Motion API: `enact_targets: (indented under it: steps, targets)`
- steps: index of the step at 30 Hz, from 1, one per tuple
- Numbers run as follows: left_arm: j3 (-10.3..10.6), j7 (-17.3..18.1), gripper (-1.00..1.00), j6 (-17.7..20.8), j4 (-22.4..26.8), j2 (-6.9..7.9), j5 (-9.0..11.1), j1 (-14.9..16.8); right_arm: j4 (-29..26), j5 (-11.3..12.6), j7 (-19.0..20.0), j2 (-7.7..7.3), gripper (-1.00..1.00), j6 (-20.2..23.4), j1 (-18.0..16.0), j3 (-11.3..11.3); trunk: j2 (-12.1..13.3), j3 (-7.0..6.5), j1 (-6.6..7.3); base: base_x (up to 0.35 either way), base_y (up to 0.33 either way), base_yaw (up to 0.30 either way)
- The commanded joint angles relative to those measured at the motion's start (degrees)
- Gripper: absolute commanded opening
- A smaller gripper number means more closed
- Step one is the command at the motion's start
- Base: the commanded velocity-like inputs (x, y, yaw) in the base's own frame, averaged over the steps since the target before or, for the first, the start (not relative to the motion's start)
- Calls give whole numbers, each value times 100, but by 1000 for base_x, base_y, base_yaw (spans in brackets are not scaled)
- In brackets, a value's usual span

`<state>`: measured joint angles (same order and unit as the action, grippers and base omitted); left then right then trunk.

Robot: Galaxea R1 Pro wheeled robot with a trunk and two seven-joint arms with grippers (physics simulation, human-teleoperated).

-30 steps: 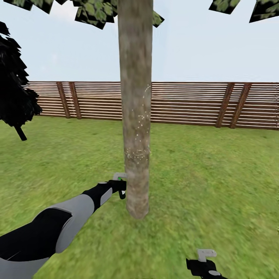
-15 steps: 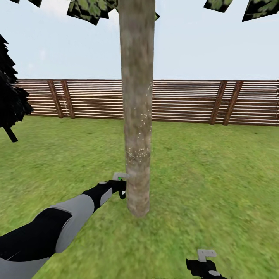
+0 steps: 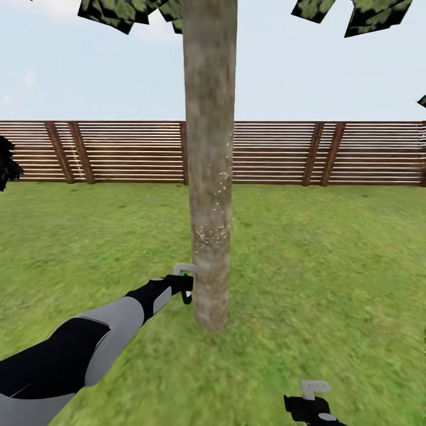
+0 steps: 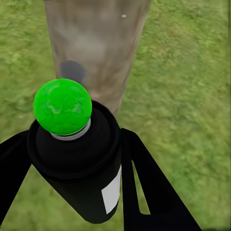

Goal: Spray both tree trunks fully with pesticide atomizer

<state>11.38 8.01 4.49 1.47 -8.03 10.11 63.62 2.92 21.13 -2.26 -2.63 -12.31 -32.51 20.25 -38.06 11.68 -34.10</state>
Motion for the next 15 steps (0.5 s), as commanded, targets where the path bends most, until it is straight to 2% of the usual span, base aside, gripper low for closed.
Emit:
enact_targets:
  steps: [1,13,15]
  targets:
    - [45,16,-100,34,11,3,61,1,24,40,-3,5,100,-35,-12,49,-8,9,-2,0,350,-281]
    - [48,16,-100,31,11,1,61,2,24,39,-3,8,100,-35,-11,49,-8,9,-2,0,349,-298]
    - [48,16,-100,27,11,-4,61,1,24,40,-3,8,100,-35,-12,49,-8,9,-2,0,148,-290]
